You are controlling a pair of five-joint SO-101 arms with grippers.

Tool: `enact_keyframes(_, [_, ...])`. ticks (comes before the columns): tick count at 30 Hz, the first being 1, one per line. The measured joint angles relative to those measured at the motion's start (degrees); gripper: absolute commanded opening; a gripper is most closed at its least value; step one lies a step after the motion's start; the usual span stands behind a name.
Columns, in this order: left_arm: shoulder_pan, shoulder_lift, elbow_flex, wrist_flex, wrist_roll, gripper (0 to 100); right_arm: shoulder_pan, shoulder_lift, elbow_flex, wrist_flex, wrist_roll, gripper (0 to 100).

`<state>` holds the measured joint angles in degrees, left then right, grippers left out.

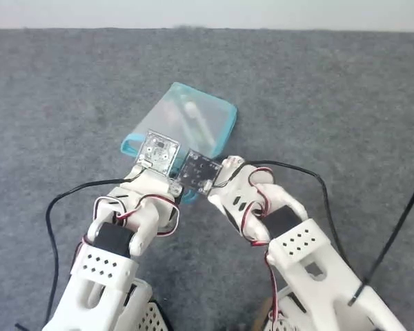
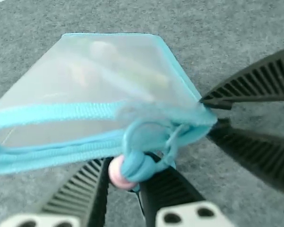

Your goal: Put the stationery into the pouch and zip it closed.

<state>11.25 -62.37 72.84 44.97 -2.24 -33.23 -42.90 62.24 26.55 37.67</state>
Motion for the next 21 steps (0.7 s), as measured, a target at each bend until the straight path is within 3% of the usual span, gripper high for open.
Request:
enact_keyframes(10, [-5.19, 0.0, 0.0, 0.0, 0.09, 1, 3.52, -2.81, 0.0, 5.36, -1.05, 1.5])
enact_keyframes(16, [-2.37, 0.0, 0.0, 1.93, 0.18, 1, 0.18, -7.82, 0.0, 9.49, -6.86, 20.7])
enact_keyframes(21, [-0.7, 0.0, -2.11, 6.33, 0.18, 1, -0.53, -7.82, 0.0, 11.78, -8.18, 19.4])
